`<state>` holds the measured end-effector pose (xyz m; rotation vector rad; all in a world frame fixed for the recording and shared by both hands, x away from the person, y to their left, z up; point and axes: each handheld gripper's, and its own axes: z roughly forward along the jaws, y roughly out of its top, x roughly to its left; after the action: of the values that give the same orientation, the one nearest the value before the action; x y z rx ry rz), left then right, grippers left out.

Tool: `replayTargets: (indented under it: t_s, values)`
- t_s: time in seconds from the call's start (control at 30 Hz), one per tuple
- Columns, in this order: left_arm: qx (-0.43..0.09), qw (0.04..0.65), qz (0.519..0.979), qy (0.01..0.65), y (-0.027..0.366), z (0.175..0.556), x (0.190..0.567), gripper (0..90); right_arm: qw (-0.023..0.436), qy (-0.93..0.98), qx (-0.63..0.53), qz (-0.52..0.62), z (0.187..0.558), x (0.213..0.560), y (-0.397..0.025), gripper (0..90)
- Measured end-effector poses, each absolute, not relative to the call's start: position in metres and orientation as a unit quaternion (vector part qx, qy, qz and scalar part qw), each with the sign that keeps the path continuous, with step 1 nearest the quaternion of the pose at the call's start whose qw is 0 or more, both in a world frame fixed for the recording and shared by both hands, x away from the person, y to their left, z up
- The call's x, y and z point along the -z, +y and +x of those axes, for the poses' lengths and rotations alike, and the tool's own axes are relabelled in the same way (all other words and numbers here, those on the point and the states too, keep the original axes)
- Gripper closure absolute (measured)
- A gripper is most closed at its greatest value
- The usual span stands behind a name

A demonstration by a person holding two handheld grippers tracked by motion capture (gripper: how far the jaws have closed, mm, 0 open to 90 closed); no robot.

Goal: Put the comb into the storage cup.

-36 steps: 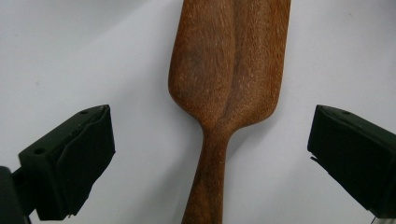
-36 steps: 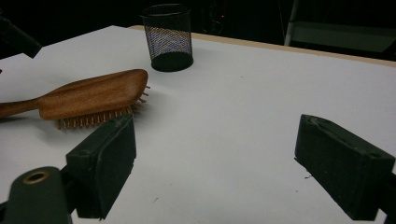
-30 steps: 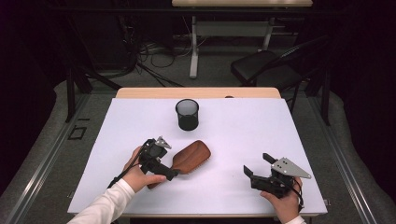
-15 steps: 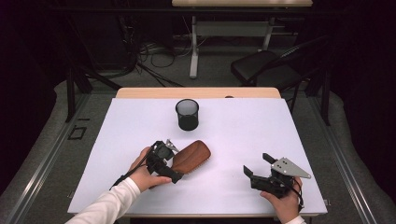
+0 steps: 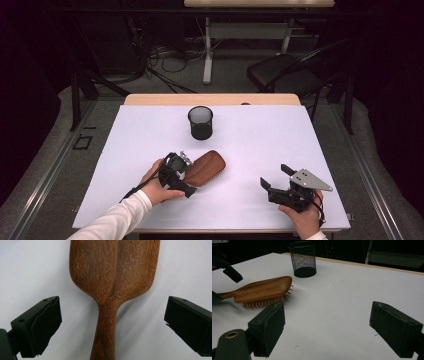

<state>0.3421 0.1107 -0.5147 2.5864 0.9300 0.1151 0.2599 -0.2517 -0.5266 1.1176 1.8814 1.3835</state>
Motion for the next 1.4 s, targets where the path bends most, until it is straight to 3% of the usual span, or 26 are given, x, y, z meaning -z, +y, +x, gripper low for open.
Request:
replayTargets:
  t_s: [0.6,0.83,1.13,1.4]
  values:
    - [-0.036,0.194,0.921,0.336,0.1081,0.3421,0.5185,5.5,0.273,0.701,-0.513,0.414,0.26,0.527,-0.2511,12.8]
    - [-0.03,0.202,0.916,0.345,0.1099,0.3435,0.518,13.4,0.273,0.701,-0.513,0.414,0.26,0.5269,-0.2511,12.8]
    - [-0.015,0.203,0.913,0.355,0.1099,0.3456,0.5191,16.4,0.272,0.701,-0.512,0.415,0.2601,0.5271,-0.2513,12.9]
    - [-0.011,0.198,0.911,0.36,0.1115,0.3467,0.5185,28.4,0.272,0.7,-0.513,0.415,0.2603,0.5273,-0.2512,12.9]
